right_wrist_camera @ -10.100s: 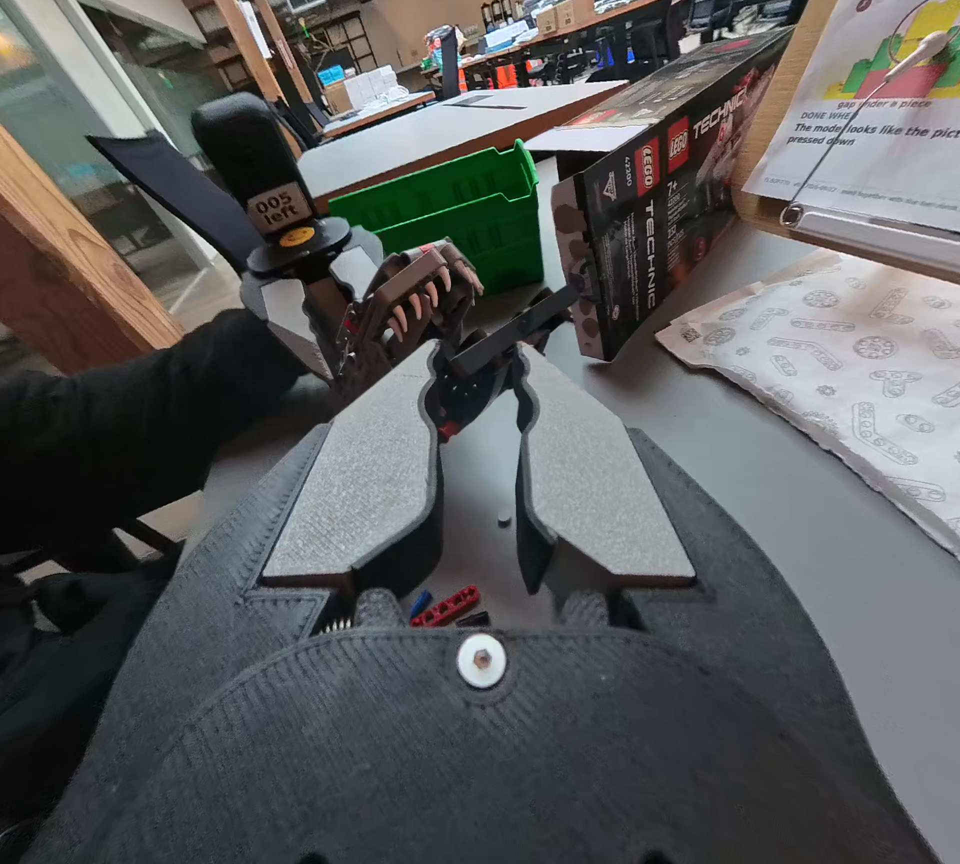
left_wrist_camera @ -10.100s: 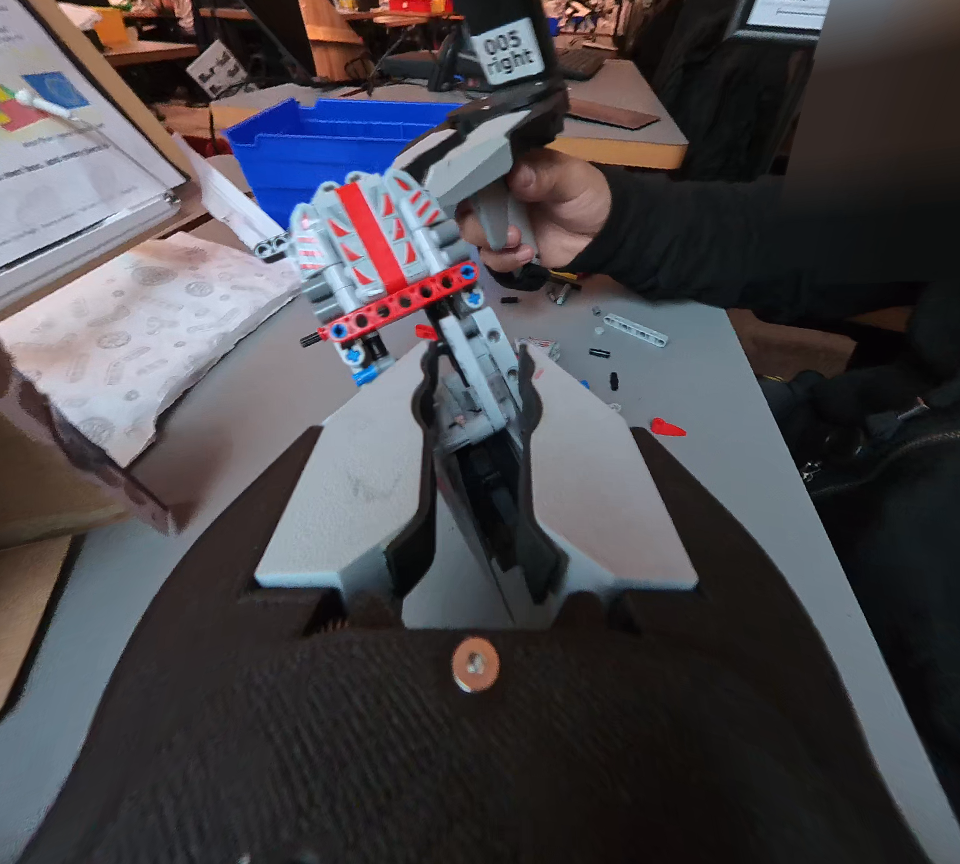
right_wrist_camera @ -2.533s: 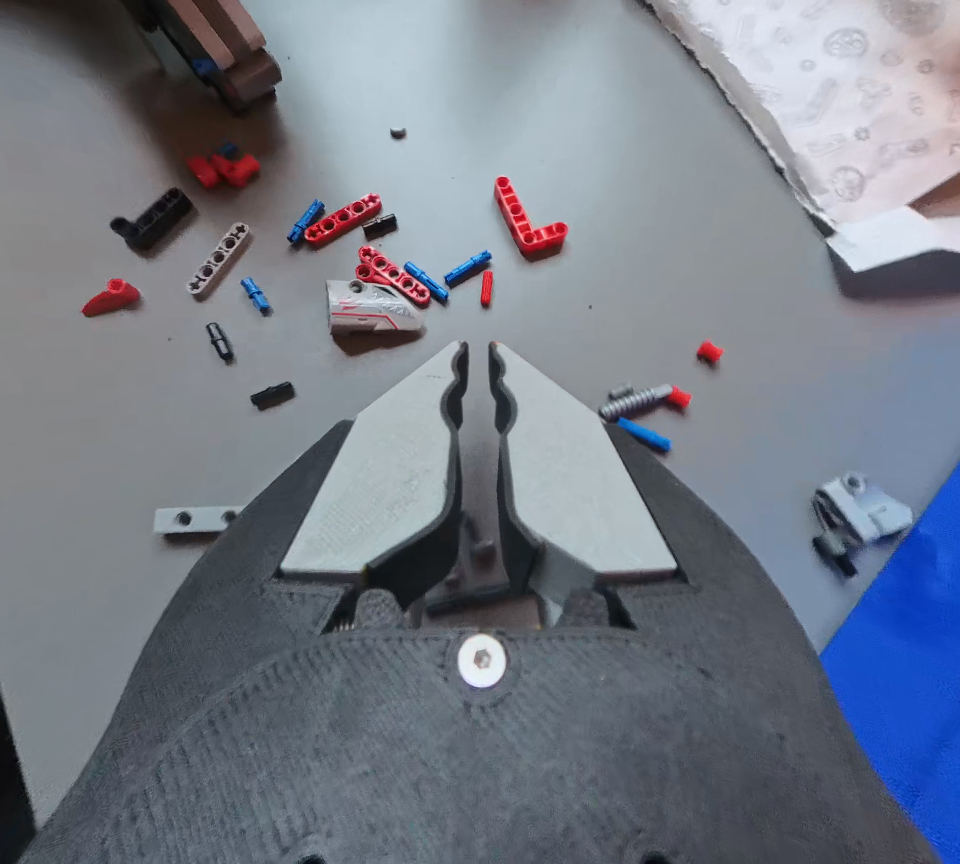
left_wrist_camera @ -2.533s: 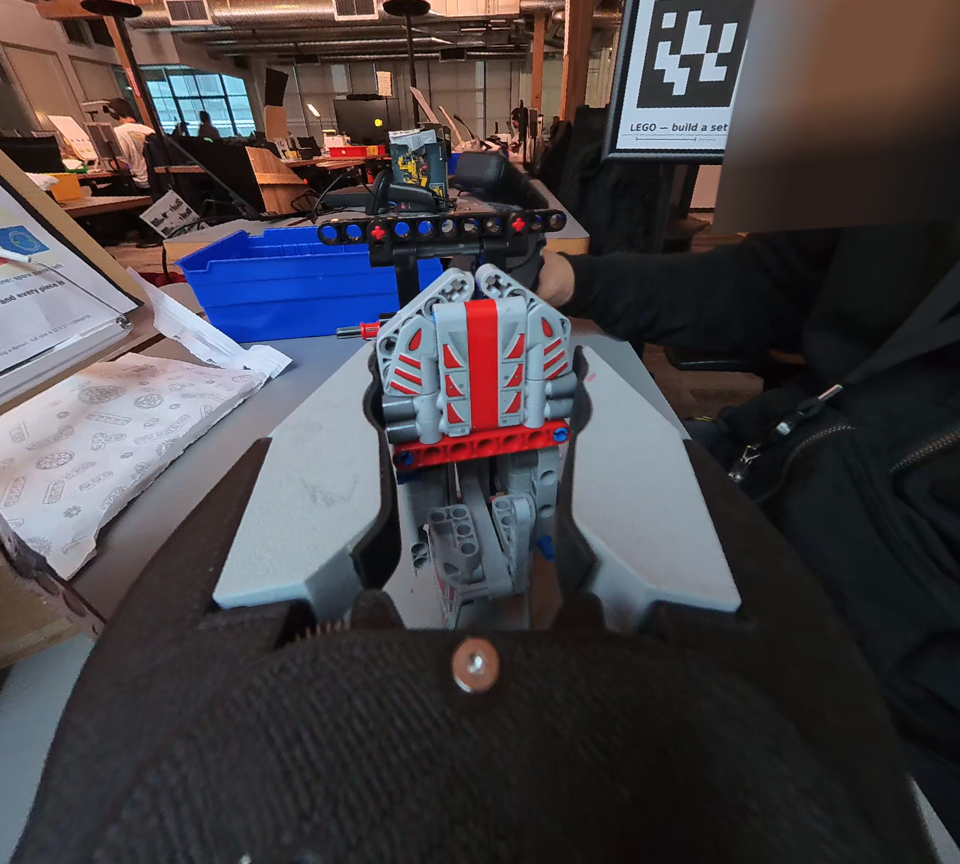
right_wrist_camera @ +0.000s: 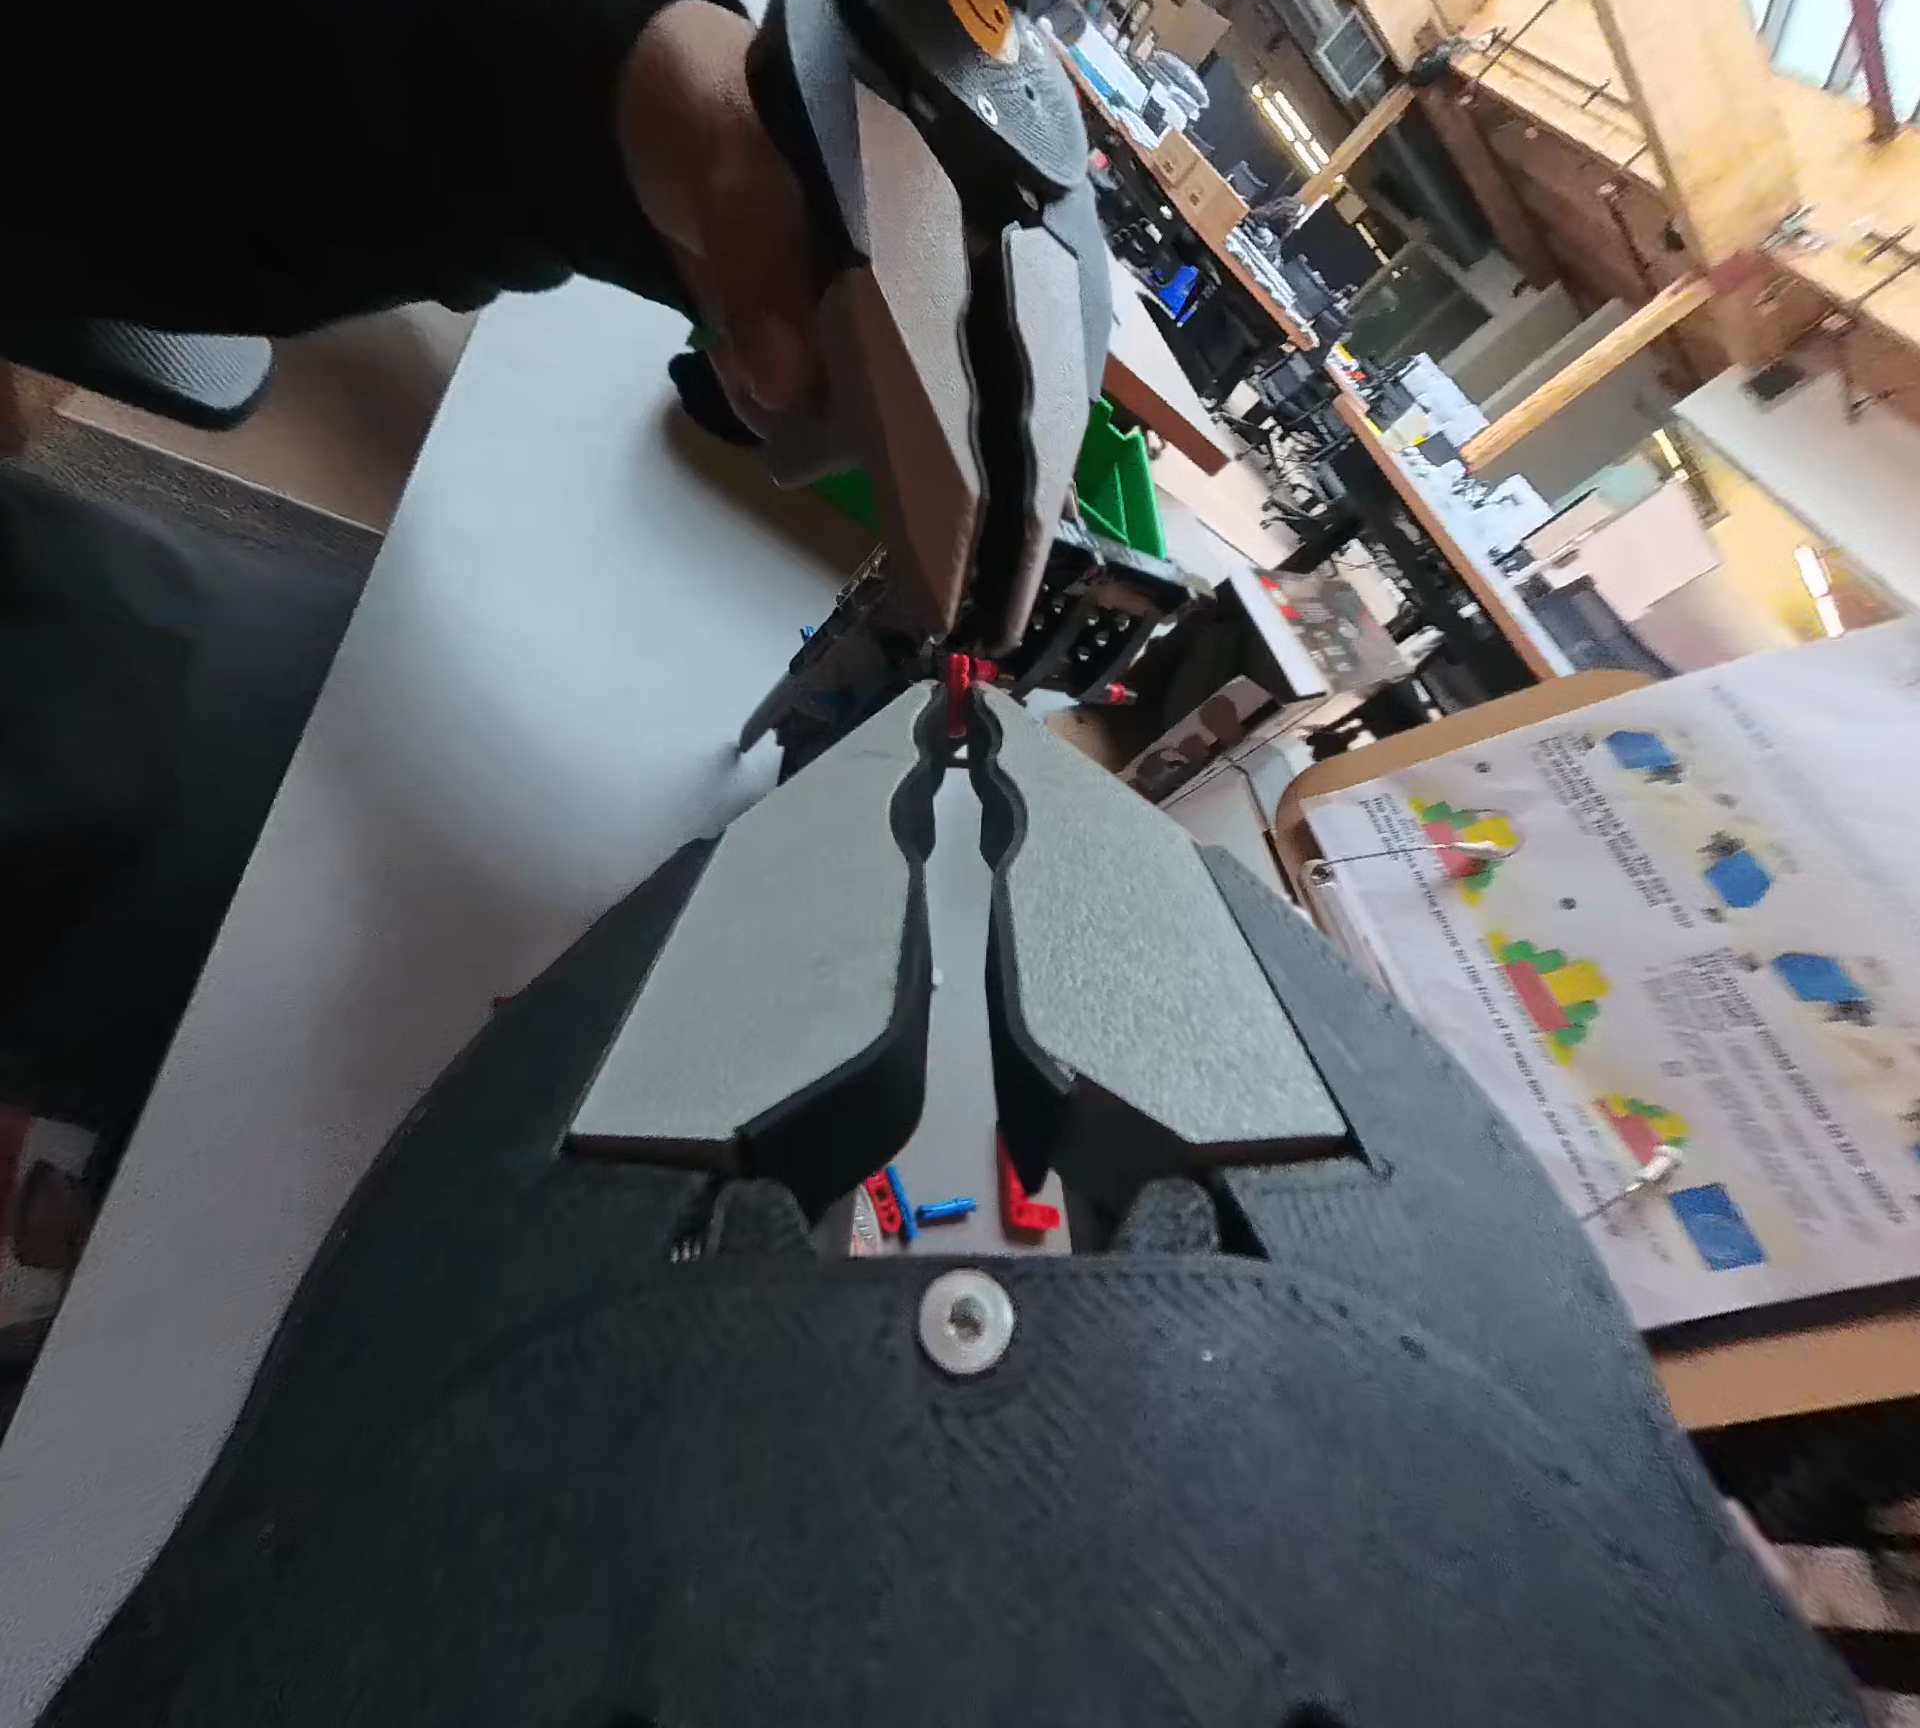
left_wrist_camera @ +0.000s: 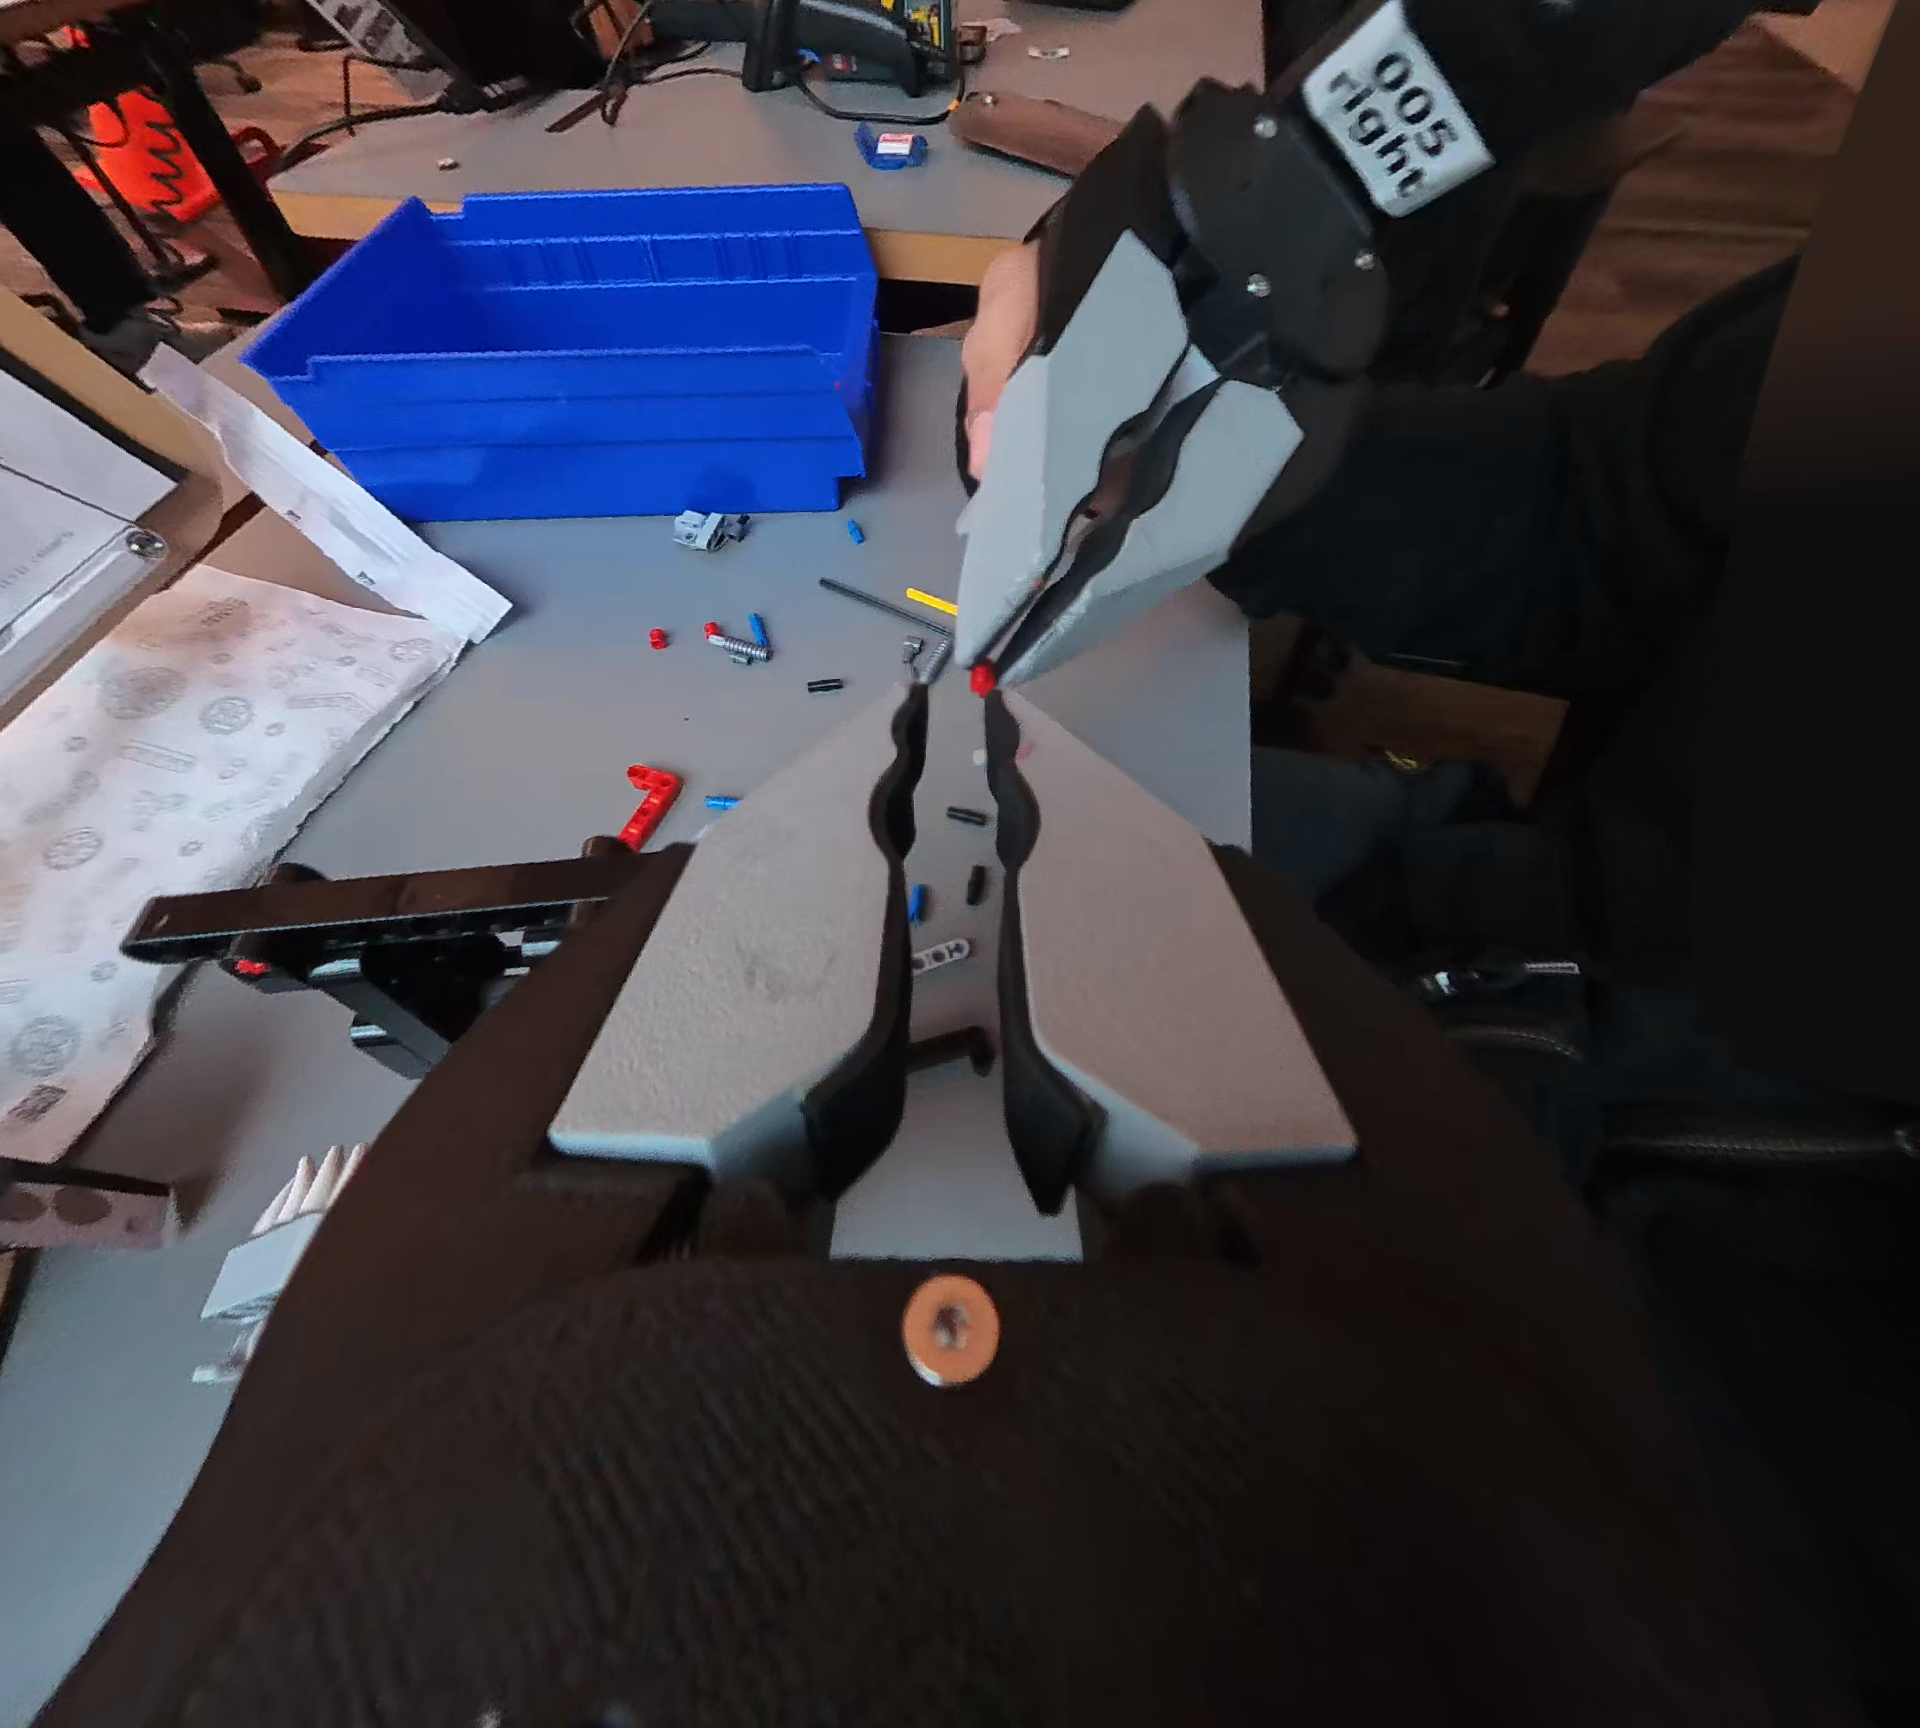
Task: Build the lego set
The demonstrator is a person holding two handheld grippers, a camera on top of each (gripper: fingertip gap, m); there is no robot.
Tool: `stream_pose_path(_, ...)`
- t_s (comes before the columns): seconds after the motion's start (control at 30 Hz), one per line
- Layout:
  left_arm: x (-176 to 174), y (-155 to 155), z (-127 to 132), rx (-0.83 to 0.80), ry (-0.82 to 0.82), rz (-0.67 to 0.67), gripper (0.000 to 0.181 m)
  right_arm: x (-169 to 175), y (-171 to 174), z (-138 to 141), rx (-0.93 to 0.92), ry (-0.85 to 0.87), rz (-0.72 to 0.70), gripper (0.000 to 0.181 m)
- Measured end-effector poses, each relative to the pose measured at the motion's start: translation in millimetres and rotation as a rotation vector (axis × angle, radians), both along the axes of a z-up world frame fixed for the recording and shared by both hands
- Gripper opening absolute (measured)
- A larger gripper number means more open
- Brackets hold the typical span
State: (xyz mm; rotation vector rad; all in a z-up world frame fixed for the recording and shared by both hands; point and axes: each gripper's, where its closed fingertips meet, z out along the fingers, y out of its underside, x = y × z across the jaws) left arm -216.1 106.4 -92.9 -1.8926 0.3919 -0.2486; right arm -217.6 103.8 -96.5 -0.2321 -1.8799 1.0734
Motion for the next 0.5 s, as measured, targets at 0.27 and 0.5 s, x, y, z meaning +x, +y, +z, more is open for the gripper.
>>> stream_pose_path(0.27,6.9,-1.6,-2.3,-0.007,0.000,-0.040,0.005,-1.7,-5.3,1.0,0.128,0.068,-0.056,0.000)
stream_pose_path(0.5,7.7,-4.0,-0.2,0.022,0.011,-0.080,0.003,0.2,-7.5,3.8,0.206,0.144,-0.088,0.000)
